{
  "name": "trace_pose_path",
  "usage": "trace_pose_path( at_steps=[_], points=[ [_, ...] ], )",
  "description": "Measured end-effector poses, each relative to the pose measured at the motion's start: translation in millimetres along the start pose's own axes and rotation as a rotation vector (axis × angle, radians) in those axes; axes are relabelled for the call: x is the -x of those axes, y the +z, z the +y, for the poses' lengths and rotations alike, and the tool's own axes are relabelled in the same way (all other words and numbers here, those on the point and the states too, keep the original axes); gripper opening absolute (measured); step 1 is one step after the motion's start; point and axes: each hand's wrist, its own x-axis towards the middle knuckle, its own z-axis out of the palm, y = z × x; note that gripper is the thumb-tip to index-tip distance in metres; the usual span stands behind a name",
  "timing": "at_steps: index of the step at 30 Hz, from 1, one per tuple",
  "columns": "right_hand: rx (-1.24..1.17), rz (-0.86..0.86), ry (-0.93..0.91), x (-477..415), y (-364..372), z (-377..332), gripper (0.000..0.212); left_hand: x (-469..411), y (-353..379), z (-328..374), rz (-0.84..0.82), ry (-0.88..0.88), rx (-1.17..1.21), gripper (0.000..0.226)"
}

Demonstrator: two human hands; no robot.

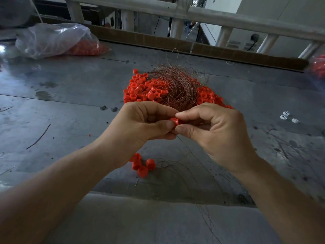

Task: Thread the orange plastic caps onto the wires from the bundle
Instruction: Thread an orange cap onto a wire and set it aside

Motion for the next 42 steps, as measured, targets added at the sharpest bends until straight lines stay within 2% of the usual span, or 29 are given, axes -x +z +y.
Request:
trace_pose_path(
  at_steps=[12,20,27,29,31,34,38,40,42],
  points=[
    [-0.011,0.017,-0.014,1.3,-3.1,-1.8,0.026,2.7,-0.1,0.6,-0.061,0.006,-0.046,0.024],
    [0.023,0.053,-0.115,1.4,-1.6,-0.8,0.026,3.7,-0.4,2.7,-0.078,-0.002,-0.018,0.028],
    [0.005,-0.032,-0.148,-2.8,-6.8,2.9,0.025,3.1,-0.3,0.9,-0.082,-0.038,0.029,0.033],
    [-0.040,-0.060,-0.112,-2.9,-7.0,3.1,0.022,3.5,-0.4,1.6,-0.111,-0.045,0.033,0.035],
    [-0.084,-0.129,-0.052,-4.4,-8.1,2.0,0.027,4.3,-0.6,3.6,-0.152,-0.042,0.056,0.032],
    [0.000,-0.272,-0.084,-6.0,-10.1,1.6,0.031,5.4,-1.5,4.3,-0.172,-0.051,0.075,0.039],
    [0.055,-0.272,-0.100,-6.8,-11.1,0.1,0.024,6.2,1.3,3.1,-0.181,-0.085,0.142,0.046],
    [0.087,-0.265,-0.088,-6.5,-9.7,0.7,0.030,7.9,4.4,2.4,-0.182,-0.047,0.078,0.053],
    [0.154,-0.294,-0.091,-4.6,-7.0,2.7,0.025,9.8,7.7,0.4,-0.181,0.023,-0.107,0.065]
  ],
)
